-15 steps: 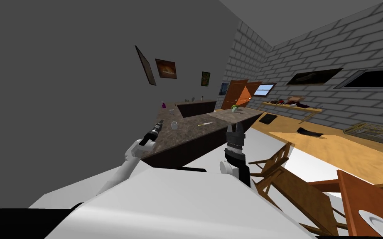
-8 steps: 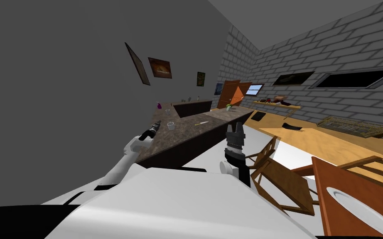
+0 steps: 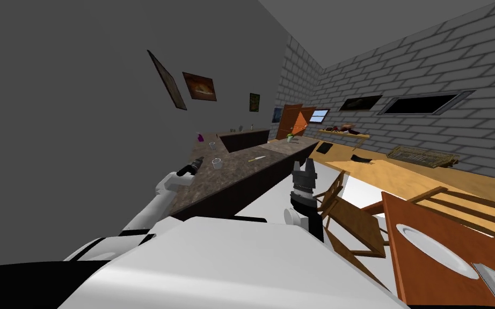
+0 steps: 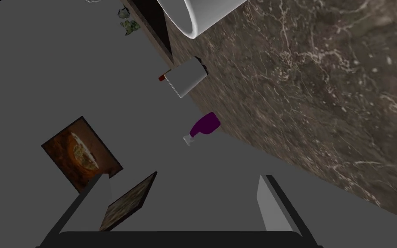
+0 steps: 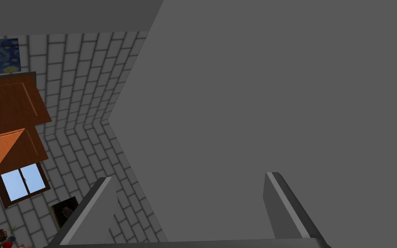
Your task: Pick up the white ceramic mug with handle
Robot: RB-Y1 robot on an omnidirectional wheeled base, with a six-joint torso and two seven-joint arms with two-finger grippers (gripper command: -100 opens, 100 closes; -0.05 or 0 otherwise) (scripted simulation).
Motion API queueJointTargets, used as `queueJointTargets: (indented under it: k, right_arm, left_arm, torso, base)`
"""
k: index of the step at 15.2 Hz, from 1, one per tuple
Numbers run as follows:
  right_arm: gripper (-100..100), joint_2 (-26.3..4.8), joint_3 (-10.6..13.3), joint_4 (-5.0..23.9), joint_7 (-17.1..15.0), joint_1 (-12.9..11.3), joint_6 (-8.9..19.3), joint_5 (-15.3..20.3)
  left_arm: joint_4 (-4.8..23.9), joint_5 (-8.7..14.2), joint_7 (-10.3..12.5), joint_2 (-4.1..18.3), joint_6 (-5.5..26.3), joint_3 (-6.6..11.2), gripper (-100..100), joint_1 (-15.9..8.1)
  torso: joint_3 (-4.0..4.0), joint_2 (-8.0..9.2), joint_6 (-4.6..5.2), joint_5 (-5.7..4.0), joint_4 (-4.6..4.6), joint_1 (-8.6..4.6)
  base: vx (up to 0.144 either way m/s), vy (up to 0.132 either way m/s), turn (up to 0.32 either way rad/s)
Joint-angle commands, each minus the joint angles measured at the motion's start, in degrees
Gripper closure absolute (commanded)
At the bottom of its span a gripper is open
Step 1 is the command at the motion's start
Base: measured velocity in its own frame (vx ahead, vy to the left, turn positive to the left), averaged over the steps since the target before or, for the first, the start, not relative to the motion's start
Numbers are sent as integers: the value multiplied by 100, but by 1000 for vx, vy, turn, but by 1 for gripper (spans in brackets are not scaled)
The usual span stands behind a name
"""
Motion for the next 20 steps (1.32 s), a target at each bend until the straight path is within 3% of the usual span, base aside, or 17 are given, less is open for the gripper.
queueJointTargets:
  k: [1, 2, 5, 6, 8, 9, 12, 13, 14, 16, 17, 19, 20]
  right_arm:
    - [0, 0, 0, 0, 0, 0, 0, 0]
    - [0, 0, 0, 0, 0, 0, 0, 0]
    - [0, 0, 0, 0, 0, 0, 0, 0]
    - [0, 0, 0, 0, 0, 1, 0, 0]
    - [0, 0, 0, 0, 0, 0, 0, 0]
    - [0, 0, 0, 0, 0, 0, 0, 0]
    - [0, 0, 0, 0, 0, 0, 0, 0]
    - [0, 0, 0, 0, 0, 1, 0, 0]
    - [0, 0, 0, 0, 0, -1, 0, 0]
    - [0, 0, 0, 0, 0, 1, 0, 0]
    - [0, 0, -1, 0, 0, 1, 0, 0]
    - [0, 0, 0, 0, 0, 0, 0, 0]
    - [0, 0, 0, 0, 0, 0, 0, 0]
  left_arm:
    - [56, 18, -15, 35, 197, 1, -100, -66]
    - [327, 156, -79, 257, 378, 57, -100, -284]
    - [381, 156, -79, 257, 609, 57, -100, -284]
    - [656, 296, -142, 470, 820, 114, -100, -502]
    - [710, 296, -142, 470, 1022, 114, -100, -502]
    - [969, 437, -203, 671, 1170, 173, -100, -717]
    - [1040, 437, -203, 671, 1434, 173, -100, -717]
    - [1276, 580, -262, 861, 1639, 232, -100, -930]
    - [1369, 580, -262, 861, 1746, 232, -100, -930]
    - [1369, 580, -262, 861, 1844, 232, -100, -930]
    - [1600, 724, -319, 1038, 2072, 292, -100, -1140]
    - [1697, 724, -319, 1038, 2249, 292, -100, -1140]
    - [1866, 868, -373, 1200, 2419, 353, -100, -1346]
  torso:
    - [0, 0, 0, 0, 0, 0]
    - [0, -1, -2, 0, 0, 1]
    - [-1, -2, -1, 0, 0, 0]
    - [-1, -2, -4, 0, 0, 1]
    - [-1, -2, 2, -1, 0, -1]
    - [-1, -2, -1, 0, -1, 0]
    - [-1, -1, -2, 0, 0, 0]
    - [-1, -1, -4, 0, 0, 1]
    - [-1, -3, 5, -2, 0, -2]
    - [-1, -3, -3, 0, -1, 0]
    - [-1, -2, -5, 0, 0, 1]
    - [-2, -3, 3, -1, 0, -2]
    - [-2, -3, -2, 0, -1, -1]
  base:
    - [-6, -2, -19]
    - [-9, -13, -179]
    - [-6, -5, -99]
    - [-6, -9, -161]
    - [-8, -6, -157]
    - [-9, -11, -191]
    - [-5, -4, -91]
    - [-3, -13, -231]
    - [-5, -8, -228]
    - [-3, -2, -5]
    - [-2, -12, -154]
    - [-2, -6, -160]
    - [-2, -10, -209]
